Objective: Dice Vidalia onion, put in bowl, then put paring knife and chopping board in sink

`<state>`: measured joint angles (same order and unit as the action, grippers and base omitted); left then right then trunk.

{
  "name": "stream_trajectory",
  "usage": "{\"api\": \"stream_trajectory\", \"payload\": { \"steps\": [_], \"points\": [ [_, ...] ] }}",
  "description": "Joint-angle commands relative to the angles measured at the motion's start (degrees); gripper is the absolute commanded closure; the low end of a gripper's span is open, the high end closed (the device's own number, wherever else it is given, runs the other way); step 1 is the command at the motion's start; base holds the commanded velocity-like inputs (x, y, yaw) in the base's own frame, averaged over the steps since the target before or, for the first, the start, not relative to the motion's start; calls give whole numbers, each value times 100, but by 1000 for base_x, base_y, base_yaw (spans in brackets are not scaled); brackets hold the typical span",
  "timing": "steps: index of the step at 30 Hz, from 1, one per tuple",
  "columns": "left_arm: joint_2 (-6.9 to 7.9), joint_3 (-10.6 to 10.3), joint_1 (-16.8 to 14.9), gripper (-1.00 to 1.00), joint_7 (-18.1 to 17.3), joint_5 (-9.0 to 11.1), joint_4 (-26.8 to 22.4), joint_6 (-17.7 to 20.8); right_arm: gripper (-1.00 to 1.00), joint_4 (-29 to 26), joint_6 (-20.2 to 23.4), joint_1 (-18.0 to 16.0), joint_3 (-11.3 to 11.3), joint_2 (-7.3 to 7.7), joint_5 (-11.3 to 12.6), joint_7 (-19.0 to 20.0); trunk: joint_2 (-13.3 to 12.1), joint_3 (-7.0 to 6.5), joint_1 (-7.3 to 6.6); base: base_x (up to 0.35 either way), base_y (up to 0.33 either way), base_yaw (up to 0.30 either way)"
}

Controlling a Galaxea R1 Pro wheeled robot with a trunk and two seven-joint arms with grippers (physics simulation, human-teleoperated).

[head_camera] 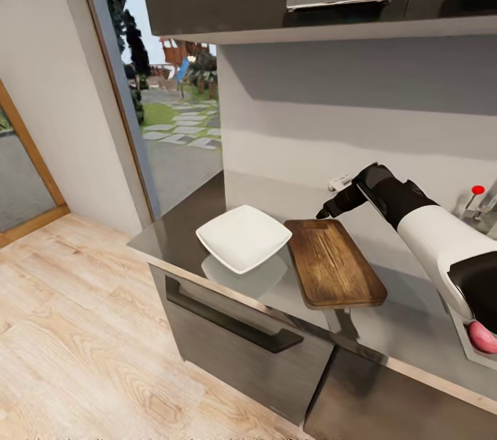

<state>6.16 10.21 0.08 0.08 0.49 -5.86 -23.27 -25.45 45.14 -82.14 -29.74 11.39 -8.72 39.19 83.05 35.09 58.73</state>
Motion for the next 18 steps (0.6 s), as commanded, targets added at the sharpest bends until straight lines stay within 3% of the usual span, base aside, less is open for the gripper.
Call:
{"api": "stream_trajectory", "payload": {
  "steps": [1,18],
  "points": [
    [-1,7,1,-100,1,4,-5,-11,-100,-9,4,-3,-18,1,-60,50,3,12,0,0,0,0],
    [-1,7,1,-100,1,4,-5,-11,-100,5,4,-3,-23,-11,-60,45,3,138,0,0,0,0]
  ]
}}
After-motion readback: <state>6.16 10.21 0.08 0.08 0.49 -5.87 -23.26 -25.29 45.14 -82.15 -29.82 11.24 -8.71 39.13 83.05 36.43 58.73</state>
